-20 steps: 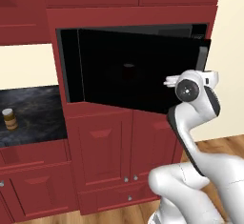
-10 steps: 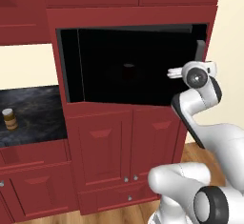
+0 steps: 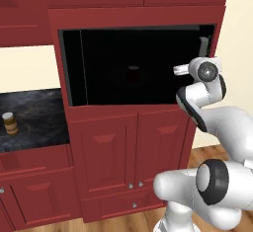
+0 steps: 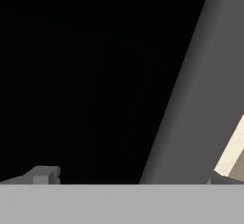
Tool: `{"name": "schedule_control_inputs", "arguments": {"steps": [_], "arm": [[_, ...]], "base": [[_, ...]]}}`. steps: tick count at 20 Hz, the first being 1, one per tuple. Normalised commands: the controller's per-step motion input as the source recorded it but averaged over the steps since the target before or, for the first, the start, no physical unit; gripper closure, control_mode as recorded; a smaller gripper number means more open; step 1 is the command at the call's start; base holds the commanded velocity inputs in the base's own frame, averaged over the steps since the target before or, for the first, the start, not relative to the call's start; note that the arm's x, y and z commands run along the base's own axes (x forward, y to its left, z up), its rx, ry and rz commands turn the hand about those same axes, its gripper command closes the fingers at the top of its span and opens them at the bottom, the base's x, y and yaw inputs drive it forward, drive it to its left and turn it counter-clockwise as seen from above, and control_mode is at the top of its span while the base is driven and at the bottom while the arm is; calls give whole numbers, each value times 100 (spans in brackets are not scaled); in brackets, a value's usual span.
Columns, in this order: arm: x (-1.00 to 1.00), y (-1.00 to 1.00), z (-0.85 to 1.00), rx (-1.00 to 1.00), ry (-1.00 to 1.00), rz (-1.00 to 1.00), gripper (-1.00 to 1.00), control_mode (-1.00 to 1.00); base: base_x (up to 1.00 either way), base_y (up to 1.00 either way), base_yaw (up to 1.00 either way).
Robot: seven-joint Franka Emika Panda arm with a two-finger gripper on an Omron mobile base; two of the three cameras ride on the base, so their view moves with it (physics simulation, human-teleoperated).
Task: Pick the mug from the counter and place it inside the microwave. Then close the microwave.
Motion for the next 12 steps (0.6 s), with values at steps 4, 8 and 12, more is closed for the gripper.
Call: {"name": "schedule_control_inputs", "arguments": {"steps": [4, 8, 12], "arm": [[56, 0, 0, 0, 2, 0, -100, -100], [59, 0, 0, 0, 0, 0, -100, -100], [53, 0, 1, 0, 0, 0, -100, -100]], "base": [[0, 0, 0], [0, 0, 0], [0, 0, 0]]}}
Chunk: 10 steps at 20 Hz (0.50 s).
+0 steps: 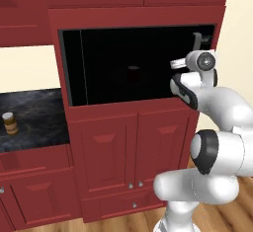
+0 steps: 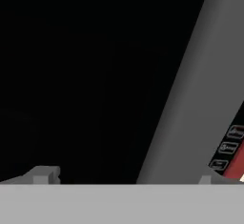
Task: Pick the mug from the counter and place it inside the microwave. Then close the microwave.
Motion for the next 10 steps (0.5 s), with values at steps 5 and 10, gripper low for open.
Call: {"name": "schedule_control_inputs", "arguments": {"steps": [5, 10], "arm": [[54, 0, 3, 0, 0, 0, -100, -100], [48, 0, 0, 0, 0, 0, -100, -100]], "base": [[0, 0, 0], [0, 0, 0]]}}
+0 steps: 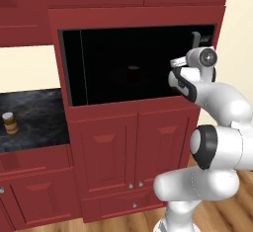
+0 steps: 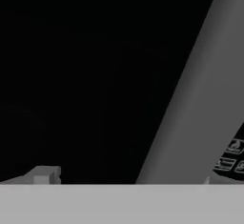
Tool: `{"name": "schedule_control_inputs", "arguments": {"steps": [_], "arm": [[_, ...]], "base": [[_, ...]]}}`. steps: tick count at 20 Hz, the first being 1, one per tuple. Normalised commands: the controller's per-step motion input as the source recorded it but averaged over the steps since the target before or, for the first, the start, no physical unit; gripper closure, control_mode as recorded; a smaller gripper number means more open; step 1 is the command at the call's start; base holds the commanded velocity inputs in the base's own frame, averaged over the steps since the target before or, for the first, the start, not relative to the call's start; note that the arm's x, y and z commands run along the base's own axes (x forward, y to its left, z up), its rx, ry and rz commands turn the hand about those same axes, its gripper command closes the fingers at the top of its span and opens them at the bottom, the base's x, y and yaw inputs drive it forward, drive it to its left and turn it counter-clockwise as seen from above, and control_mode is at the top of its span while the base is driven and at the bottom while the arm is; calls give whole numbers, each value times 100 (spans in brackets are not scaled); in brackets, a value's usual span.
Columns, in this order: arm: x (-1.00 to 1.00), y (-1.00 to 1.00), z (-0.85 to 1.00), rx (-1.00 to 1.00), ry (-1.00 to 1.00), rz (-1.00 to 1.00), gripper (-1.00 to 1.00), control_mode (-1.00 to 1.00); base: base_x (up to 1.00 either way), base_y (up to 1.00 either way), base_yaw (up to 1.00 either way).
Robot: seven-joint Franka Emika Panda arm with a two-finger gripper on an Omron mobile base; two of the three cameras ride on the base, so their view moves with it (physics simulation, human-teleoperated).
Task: Pick the mug from the counter and place it inside the microwave. Then close the microwave.
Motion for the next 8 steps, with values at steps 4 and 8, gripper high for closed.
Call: {"name": "schedule_control_inputs", "arguments": {"steps": [4, 8], "arm": [[10, 0, 0, 0, 0, 0, -100, -100], [0, 0, 0, 0, 0, 0, -100, -100]], "base": [[0, 0, 0], [0, 0, 0]]}}
